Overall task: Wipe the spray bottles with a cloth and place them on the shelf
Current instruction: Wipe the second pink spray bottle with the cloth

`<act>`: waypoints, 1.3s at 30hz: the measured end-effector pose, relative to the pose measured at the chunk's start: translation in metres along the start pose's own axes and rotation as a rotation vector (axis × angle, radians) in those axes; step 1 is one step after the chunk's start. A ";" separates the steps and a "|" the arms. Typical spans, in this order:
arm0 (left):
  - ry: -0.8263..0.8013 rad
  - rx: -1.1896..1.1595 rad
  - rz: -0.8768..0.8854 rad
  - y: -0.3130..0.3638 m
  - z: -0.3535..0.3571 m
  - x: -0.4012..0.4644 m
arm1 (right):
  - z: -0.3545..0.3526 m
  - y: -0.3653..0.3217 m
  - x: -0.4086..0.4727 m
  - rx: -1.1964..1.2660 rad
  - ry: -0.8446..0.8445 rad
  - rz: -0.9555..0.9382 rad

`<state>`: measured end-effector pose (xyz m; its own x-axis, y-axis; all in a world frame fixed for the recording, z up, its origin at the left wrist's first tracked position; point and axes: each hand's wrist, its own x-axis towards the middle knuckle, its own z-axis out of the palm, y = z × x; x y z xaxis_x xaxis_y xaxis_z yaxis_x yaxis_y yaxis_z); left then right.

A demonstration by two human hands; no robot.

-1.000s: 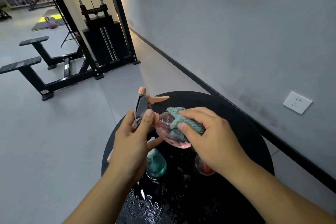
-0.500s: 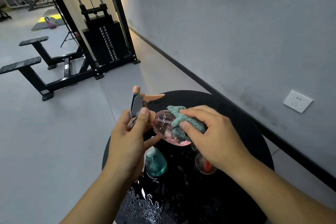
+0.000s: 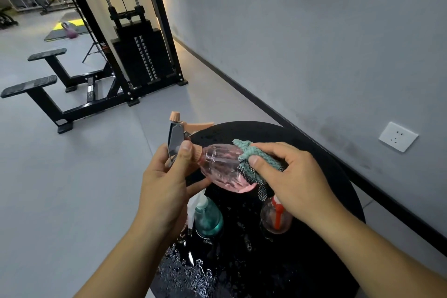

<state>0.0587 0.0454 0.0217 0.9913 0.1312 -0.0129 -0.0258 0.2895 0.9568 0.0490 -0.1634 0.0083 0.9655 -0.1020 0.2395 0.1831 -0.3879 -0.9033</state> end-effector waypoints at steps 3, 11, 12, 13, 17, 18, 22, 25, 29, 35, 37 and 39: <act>-0.022 0.002 -0.009 -0.002 0.002 -0.002 | 0.004 0.002 -0.002 0.054 0.025 0.015; 0.078 -0.102 -0.102 0.001 0.005 0.000 | 0.010 -0.002 -0.008 0.156 0.055 -0.011; 0.085 -0.140 -0.134 0.003 0.004 0.001 | 0.010 -0.003 -0.009 0.165 0.049 -0.016; 0.089 -0.171 -0.161 0.004 0.003 0.002 | 0.010 -0.004 -0.010 0.172 0.039 -0.021; 0.116 -0.245 -0.217 0.004 -0.001 0.004 | 0.011 -0.004 -0.009 0.198 0.031 -0.010; 0.116 -0.253 -0.225 0.003 -0.001 0.004 | 0.011 -0.004 -0.008 0.212 0.036 0.004; 0.140 -0.286 -0.249 0.002 0.002 0.002 | 0.014 -0.003 -0.009 0.262 0.058 0.044; 0.179 -0.278 -0.243 0.001 0.004 0.002 | 0.017 -0.003 -0.012 0.271 0.084 0.036; 0.187 -0.123 -0.272 0.002 0.006 -0.003 | 0.019 -0.001 -0.013 0.254 0.130 0.033; 0.110 -0.089 -0.350 0.009 0.002 -0.004 | 0.019 0.000 -0.014 0.148 0.125 -0.039; 0.076 -0.088 -0.389 0.008 0.000 -0.003 | 0.018 0.004 -0.014 0.086 0.108 -0.052; 0.057 -0.100 -0.428 0.006 0.000 -0.003 | 0.018 0.007 -0.014 0.030 0.092 -0.059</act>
<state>0.0553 0.0469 0.0273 0.9069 0.0311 -0.4202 0.3698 0.4194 0.8291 0.0405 -0.1485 -0.0081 0.9322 -0.1641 0.3226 0.2454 -0.3686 -0.8966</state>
